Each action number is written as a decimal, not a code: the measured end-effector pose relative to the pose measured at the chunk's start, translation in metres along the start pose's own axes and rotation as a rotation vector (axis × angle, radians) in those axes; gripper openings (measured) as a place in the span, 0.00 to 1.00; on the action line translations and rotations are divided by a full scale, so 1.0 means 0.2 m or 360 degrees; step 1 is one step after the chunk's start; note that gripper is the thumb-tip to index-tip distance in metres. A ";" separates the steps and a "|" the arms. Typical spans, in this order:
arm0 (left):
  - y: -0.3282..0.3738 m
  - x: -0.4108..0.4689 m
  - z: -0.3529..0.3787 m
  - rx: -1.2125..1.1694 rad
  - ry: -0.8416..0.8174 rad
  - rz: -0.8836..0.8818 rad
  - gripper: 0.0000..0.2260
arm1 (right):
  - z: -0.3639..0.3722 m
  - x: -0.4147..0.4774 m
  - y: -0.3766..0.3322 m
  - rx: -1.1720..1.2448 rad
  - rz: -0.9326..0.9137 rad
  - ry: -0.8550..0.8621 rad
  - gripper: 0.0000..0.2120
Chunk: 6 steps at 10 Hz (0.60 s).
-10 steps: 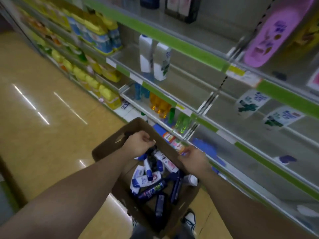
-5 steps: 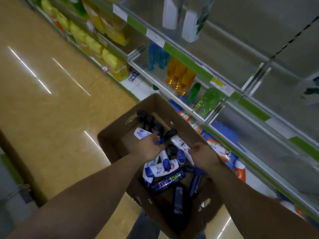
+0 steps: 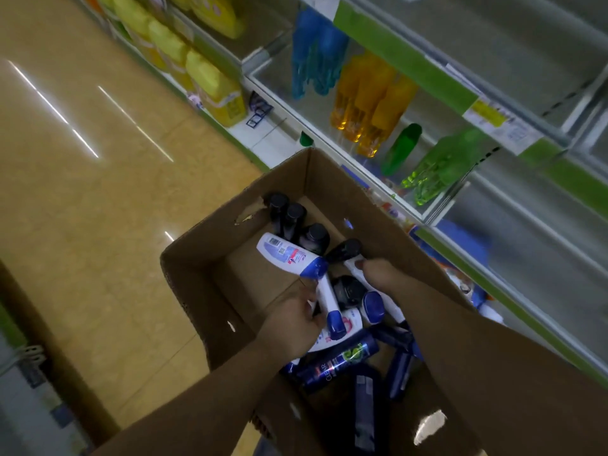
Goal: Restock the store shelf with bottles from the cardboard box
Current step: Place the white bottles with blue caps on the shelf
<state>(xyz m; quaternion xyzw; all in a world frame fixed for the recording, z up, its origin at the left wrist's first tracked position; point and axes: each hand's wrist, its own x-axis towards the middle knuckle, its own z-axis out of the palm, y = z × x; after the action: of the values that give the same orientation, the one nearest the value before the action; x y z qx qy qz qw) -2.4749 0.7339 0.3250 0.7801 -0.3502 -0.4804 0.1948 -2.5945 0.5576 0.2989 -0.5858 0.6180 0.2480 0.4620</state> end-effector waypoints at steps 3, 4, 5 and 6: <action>-0.01 0.04 0.08 0.0030 -0.0056 0.0066 0.19 | 0.08 0.19 -0.02 -0.0036 0.0078 -0.0044 0.29; -0.02 0.04 0.10 0.0030 -0.0045 0.0047 0.20 | 0.05 0.16 -0.04 -0.0233 0.0033 0.0020 0.31; -0.02 0.03 0.12 0.0072 -0.0021 0.0089 0.14 | 0.04 0.14 -0.06 -0.0387 0.0061 0.0064 0.34; -0.03 0.01 0.13 0.0106 0.0015 0.0095 0.16 | 0.05 0.14 -0.04 -0.0472 0.0051 0.0048 0.31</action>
<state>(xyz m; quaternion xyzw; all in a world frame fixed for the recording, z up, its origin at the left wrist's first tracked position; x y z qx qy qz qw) -2.4958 0.7376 0.3087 0.7778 -0.3880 -0.4588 0.1846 -2.5805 0.5502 0.2731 -0.6413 0.5907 0.3352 0.3569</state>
